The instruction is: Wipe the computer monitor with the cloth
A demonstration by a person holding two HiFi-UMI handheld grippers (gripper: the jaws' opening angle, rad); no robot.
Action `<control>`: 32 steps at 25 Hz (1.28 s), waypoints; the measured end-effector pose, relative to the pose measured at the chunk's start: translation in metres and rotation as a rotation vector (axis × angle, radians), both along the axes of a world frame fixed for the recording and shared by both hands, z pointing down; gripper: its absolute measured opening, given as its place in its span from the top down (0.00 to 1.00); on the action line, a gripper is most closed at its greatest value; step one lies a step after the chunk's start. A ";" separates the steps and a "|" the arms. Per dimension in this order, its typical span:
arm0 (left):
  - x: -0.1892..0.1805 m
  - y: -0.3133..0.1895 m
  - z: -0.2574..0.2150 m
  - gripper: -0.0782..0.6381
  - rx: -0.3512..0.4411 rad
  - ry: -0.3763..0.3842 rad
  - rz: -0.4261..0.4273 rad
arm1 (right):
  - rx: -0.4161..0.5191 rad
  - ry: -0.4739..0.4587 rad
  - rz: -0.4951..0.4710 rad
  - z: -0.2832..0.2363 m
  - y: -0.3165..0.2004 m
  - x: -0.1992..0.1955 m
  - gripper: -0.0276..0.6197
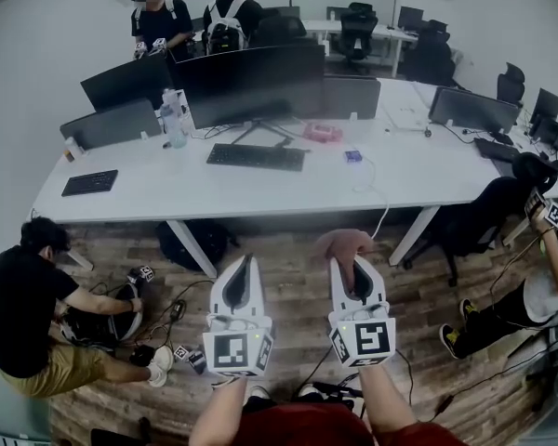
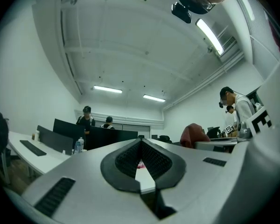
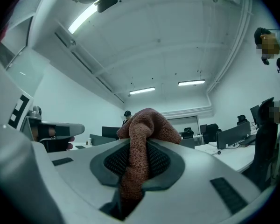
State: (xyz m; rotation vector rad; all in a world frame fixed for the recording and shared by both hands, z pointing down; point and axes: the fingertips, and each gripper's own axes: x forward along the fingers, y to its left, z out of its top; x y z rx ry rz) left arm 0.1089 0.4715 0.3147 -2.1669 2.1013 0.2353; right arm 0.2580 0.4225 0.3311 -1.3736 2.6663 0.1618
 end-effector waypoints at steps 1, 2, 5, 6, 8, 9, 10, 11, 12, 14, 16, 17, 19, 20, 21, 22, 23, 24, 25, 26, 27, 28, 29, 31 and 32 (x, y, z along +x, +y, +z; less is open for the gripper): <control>0.004 -0.002 0.001 0.86 -0.004 0.001 0.001 | -0.002 -0.002 -0.004 0.001 -0.003 0.004 0.84; 0.008 -0.005 0.003 0.86 -0.007 0.002 0.001 | -0.006 -0.004 -0.007 0.002 -0.005 0.008 0.84; 0.017 -0.010 0.005 0.86 -0.016 0.012 -0.008 | -0.019 -0.013 -0.021 0.003 -0.012 0.017 0.84; 0.018 -0.012 0.005 0.86 -0.020 0.017 -0.014 | -0.022 -0.014 -0.027 0.003 -0.014 0.018 0.83; 0.019 -0.017 0.006 0.86 -0.030 0.026 -0.020 | -0.029 -0.013 -0.032 0.004 -0.019 0.019 0.84; 0.018 -0.020 0.007 0.86 -0.035 0.031 -0.021 | -0.033 -0.012 -0.036 0.005 -0.022 0.018 0.84; 0.017 -0.023 0.009 0.86 -0.039 0.033 -0.023 | -0.037 -0.011 -0.038 0.006 -0.026 0.017 0.84; 0.015 -0.027 0.011 0.86 -0.043 0.032 -0.025 | -0.042 -0.010 -0.040 0.007 -0.030 0.015 0.84; 0.012 -0.032 0.012 0.86 -0.046 0.030 -0.027 | -0.049 -0.010 -0.041 0.009 -0.035 0.013 0.84; 0.005 -0.043 0.014 0.86 -0.050 0.031 -0.027 | -0.063 -0.011 -0.042 0.012 -0.047 0.007 0.83; -0.004 -0.056 0.015 0.86 -0.050 0.035 -0.026 | -0.066 -0.007 -0.041 0.014 -0.060 -0.001 0.84; -0.009 -0.063 0.016 0.86 -0.048 0.035 -0.024 | -0.063 -0.004 -0.040 0.015 -0.066 -0.005 0.84; -0.020 -0.078 0.017 0.86 -0.039 0.033 -0.018 | -0.057 0.003 -0.035 0.015 -0.078 -0.017 0.84; -0.026 -0.085 0.017 0.86 -0.036 0.034 -0.016 | -0.057 0.006 -0.032 0.015 -0.084 -0.023 0.84; -0.032 -0.092 0.017 0.86 -0.035 0.035 -0.014 | -0.058 0.008 -0.028 0.015 -0.091 -0.031 0.84; -0.040 -0.099 0.017 0.86 -0.036 0.035 -0.012 | -0.059 0.010 -0.026 0.015 -0.098 -0.039 0.83; -0.048 -0.106 0.016 0.86 -0.037 0.035 -0.010 | -0.058 0.011 -0.025 0.014 -0.105 -0.048 0.84; -0.056 -0.113 0.016 0.86 -0.039 0.036 -0.009 | -0.057 0.013 -0.023 0.013 -0.112 -0.057 0.84; -0.065 -0.121 0.016 0.86 -0.039 0.040 -0.010 | -0.054 0.014 -0.022 0.011 -0.119 -0.065 0.84; -0.075 -0.128 0.015 0.86 -0.039 0.046 -0.012 | -0.052 0.017 -0.022 0.010 -0.127 -0.075 0.84; -0.086 -0.135 0.015 0.86 -0.038 0.051 -0.014 | -0.050 0.019 -0.022 0.009 -0.135 -0.085 0.84; -0.097 -0.142 0.015 0.86 -0.038 0.055 -0.017 | -0.050 0.021 -0.021 0.007 -0.142 -0.095 0.84; -0.108 -0.148 0.015 0.86 -0.038 0.057 -0.018 | -0.049 0.022 -0.019 0.007 -0.149 -0.105 0.84; -0.128 -0.161 0.016 0.86 -0.041 0.059 -0.019 | -0.050 0.022 -0.011 0.006 -0.162 -0.122 0.84; -0.138 -0.167 0.017 0.86 -0.044 0.060 -0.019 | -0.051 0.023 -0.006 0.007 -0.168 -0.130 0.84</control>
